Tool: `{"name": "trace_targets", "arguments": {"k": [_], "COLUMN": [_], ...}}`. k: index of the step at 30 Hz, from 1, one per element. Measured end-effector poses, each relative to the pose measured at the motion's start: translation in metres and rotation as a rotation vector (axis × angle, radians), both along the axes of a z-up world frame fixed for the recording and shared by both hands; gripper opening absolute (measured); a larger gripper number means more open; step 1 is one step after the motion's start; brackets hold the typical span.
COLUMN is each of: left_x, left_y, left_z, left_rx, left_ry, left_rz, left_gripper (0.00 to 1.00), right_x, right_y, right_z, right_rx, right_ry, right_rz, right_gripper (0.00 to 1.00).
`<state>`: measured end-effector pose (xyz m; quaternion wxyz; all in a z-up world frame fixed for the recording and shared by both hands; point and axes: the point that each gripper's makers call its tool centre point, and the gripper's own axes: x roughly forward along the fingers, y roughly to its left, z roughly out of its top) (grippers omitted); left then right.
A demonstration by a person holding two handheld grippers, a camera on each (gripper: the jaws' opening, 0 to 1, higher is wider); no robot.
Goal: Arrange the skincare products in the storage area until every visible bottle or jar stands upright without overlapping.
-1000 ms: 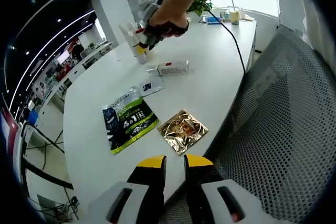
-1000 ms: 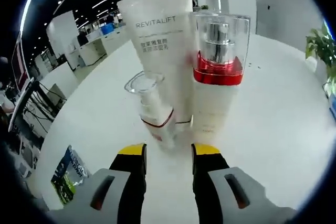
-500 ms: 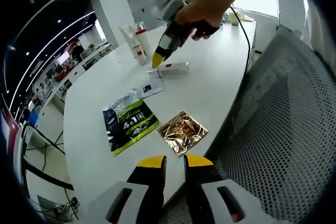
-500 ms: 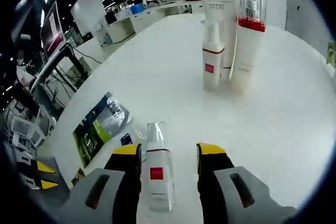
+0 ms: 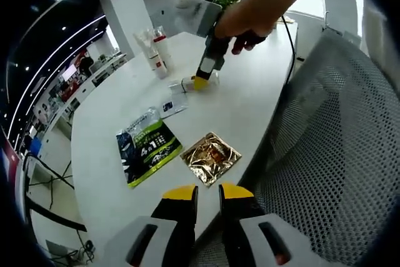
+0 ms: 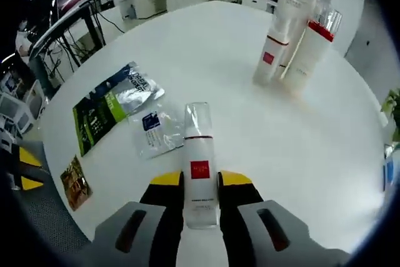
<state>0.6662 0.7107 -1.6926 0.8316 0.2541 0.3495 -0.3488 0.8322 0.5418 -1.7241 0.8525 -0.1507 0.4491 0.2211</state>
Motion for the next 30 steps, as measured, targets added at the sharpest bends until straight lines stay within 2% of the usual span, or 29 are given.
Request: {"name": "trace_targets", "arguments": {"k": [2,5,14,19,23,30], "left_x": [0.0,0.0,-0.005,-0.006,-0.005,-0.008], "left_y": [-0.001,-0.002,-0.005,-0.007,-0.008,-0.01], "left_z": [0.001,0.003,-0.002,0.002,0.005,0.013], "left_rx": [-0.003,-0.01,-0.013,-0.021,-0.012,-0.01], "left_ry": [-0.005,-0.008,0.039,0.041,0.038,0.038], "left_rz": [-0.005,-0.01,-0.027,-0.04,-0.049,-0.067], "left_gripper": [0.14,0.14,0.14,0.14,0.14,0.14], "right_x": [-0.004,-0.008,-0.032,-0.051,-0.072,-0.097], "right_y": [0.0,0.003,0.003,0.008,0.029,0.054], "right_z": [0.001,0.006,0.037,0.062,0.085,0.104], "right_rx": [0.005,0.052,0.155,0.291,0.394,0.473], "right_ry": [-0.006,-0.012,-0.097,-0.15,-0.202,-0.258], "right_rz": [-0.004,-0.041,-0.026,-0.056,-0.03,-0.02], "right_gripper": [0.18,0.18,0.18,0.18,0.18,0.18]}}
